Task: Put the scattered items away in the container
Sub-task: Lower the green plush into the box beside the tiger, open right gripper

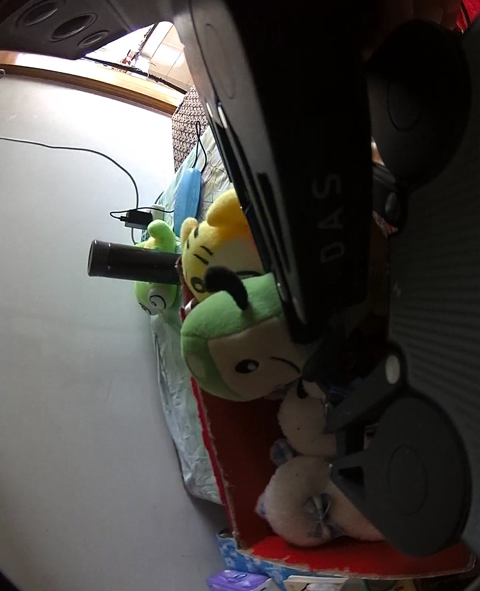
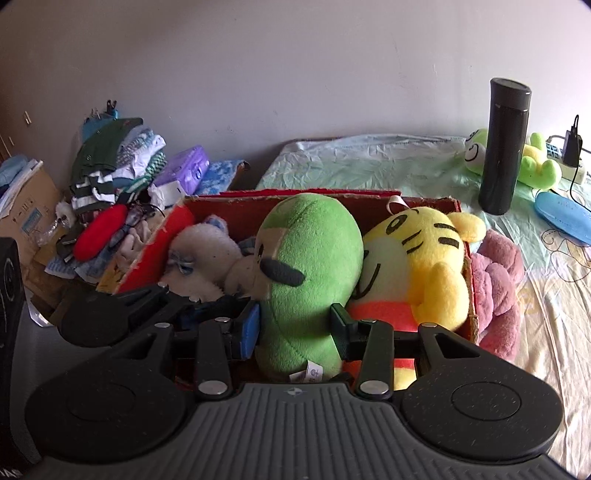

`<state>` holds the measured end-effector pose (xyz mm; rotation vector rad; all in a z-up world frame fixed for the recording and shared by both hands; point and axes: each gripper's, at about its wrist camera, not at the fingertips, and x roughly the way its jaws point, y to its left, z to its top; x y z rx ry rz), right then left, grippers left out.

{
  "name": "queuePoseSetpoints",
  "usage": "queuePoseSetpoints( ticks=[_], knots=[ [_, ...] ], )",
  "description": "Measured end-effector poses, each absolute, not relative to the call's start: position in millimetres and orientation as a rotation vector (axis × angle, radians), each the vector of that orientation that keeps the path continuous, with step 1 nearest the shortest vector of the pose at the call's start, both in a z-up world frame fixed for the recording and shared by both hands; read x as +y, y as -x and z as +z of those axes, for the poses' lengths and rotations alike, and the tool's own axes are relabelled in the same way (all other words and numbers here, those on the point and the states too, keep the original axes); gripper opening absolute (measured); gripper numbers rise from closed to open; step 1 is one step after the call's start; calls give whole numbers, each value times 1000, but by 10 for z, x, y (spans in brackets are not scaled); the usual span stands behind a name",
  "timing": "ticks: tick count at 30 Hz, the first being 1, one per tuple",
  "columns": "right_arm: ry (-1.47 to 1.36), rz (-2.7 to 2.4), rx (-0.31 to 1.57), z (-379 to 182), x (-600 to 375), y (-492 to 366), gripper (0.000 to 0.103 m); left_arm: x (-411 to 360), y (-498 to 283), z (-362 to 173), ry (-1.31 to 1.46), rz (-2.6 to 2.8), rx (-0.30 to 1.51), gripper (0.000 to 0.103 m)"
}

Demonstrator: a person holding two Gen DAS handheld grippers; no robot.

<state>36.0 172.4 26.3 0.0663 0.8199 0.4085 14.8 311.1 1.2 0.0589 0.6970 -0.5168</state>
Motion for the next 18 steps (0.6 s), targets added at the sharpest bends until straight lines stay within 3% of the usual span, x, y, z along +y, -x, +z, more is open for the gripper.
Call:
queuePoseSetpoints(
  ticks=[18],
  knots=[
    [-154,372,918,-71,1808,-665,44,3301,-411,-189,-39,-542,785,76]
  ],
)
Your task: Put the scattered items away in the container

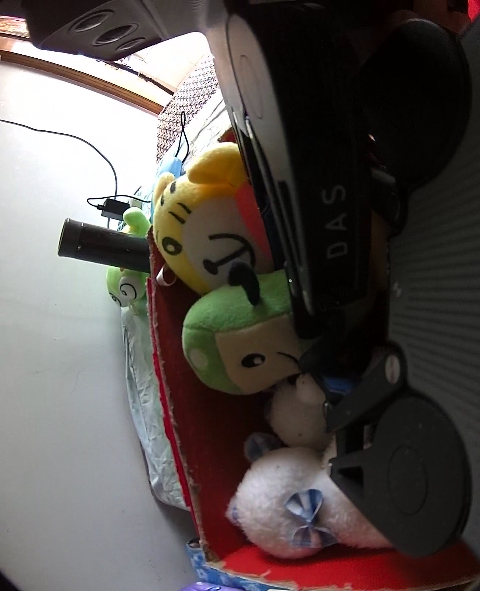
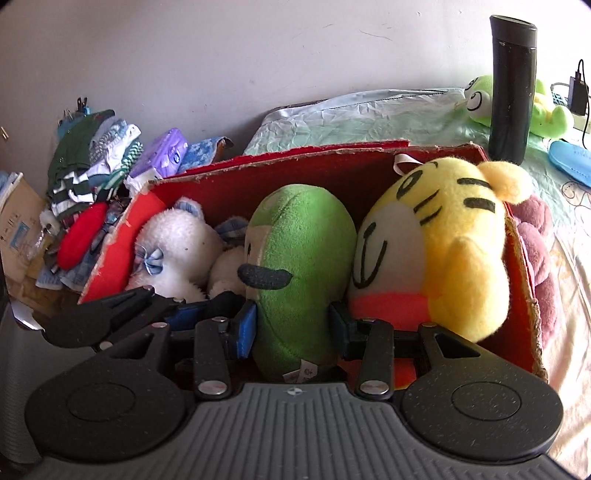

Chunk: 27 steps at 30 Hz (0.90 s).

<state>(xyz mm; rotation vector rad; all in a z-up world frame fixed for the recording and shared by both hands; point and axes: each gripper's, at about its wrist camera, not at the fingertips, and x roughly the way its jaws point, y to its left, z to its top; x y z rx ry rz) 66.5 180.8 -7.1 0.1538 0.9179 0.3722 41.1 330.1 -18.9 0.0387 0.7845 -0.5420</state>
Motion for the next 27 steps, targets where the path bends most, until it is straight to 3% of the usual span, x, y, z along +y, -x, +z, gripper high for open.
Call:
queuePoseSetpoints(
  ticks=[13,19,27],
  knots=[
    [-158,380,915,-112,1782,-675,51,3303,-409,-193,-25,-523,804,78],
    [-162,396,919,-78,1759,-667,55,3292,-376,-175,-34,-462,809,90],
    [-248,407,927,-22,1634,-668,54,3369,-353,-181,9,-414,832,92]
  ],
)
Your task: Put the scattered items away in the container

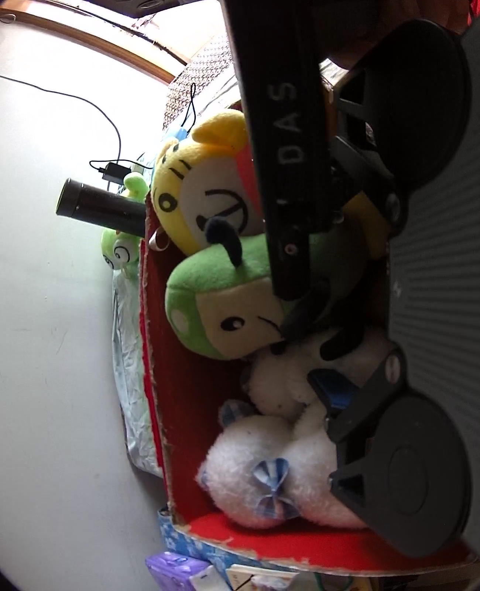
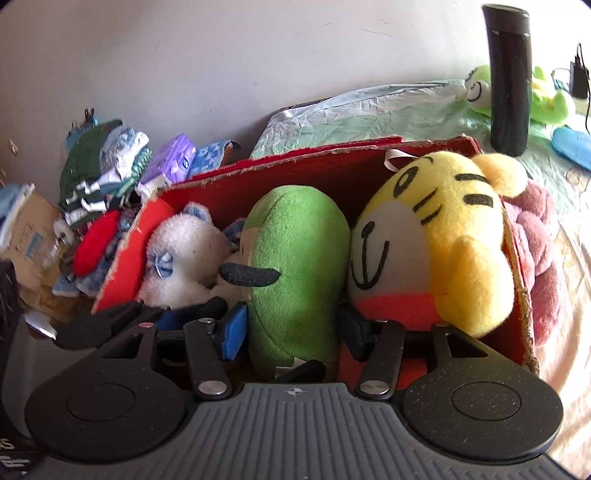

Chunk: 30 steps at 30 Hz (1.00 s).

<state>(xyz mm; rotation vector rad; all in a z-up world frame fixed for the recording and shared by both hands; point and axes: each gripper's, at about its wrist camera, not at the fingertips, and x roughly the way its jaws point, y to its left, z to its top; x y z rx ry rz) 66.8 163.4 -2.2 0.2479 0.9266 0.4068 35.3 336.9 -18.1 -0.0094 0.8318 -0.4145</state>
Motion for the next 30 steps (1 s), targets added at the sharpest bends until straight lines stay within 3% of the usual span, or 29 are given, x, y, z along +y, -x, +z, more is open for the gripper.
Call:
queuePoseSetpoints(
  ticks=[11,30],
  knots=[
    [-231,362,905,-94,1753,-612,56,3333,-390,-234,23,-361,864,100],
    [-235,322,866,-109,1761,-601,57,3342,-397,-244,32,-362,873,102]
  ],
)
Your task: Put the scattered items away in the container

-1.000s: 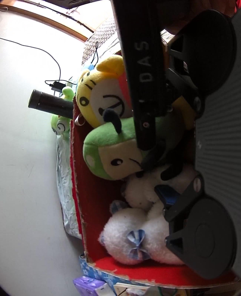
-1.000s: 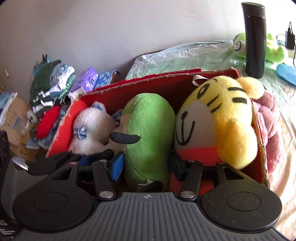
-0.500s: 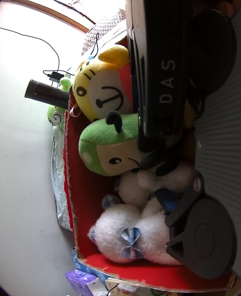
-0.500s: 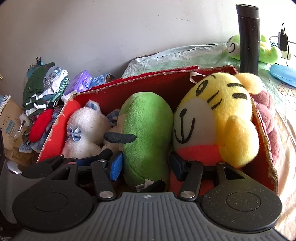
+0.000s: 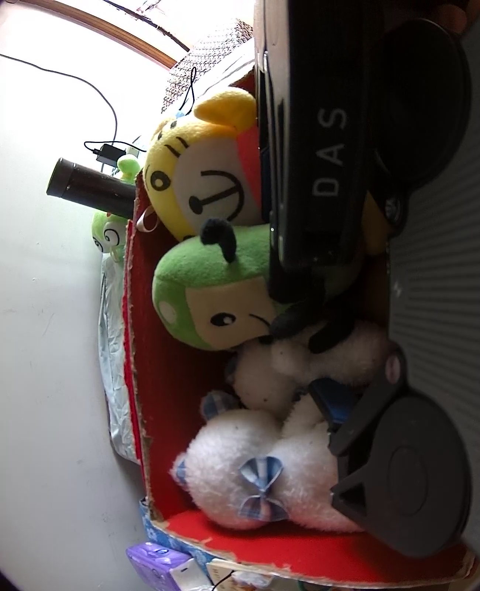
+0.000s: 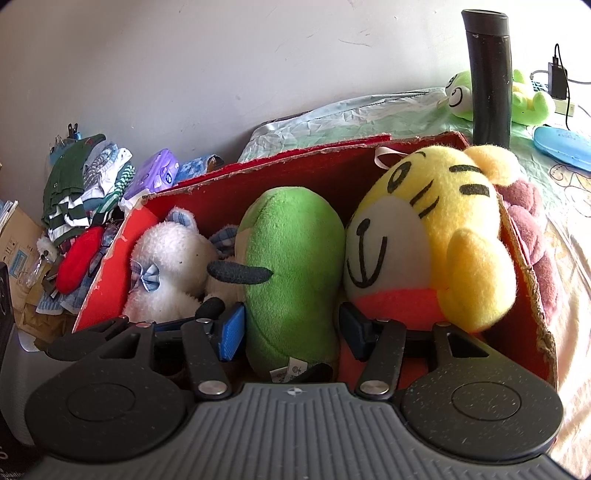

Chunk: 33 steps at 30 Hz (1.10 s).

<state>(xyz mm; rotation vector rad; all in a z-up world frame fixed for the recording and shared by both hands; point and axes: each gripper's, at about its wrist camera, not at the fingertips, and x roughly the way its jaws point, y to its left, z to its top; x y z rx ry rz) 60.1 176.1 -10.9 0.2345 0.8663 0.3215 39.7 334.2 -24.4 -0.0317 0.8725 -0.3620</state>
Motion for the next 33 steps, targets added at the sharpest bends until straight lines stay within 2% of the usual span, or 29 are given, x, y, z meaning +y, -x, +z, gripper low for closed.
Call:
queuePoseSetpoints(
  ticks=[33],
  knots=[
    [-238,341,844,-89,1769,-541,61,3312,-348,-224,27,-337,862,103]
  ],
)
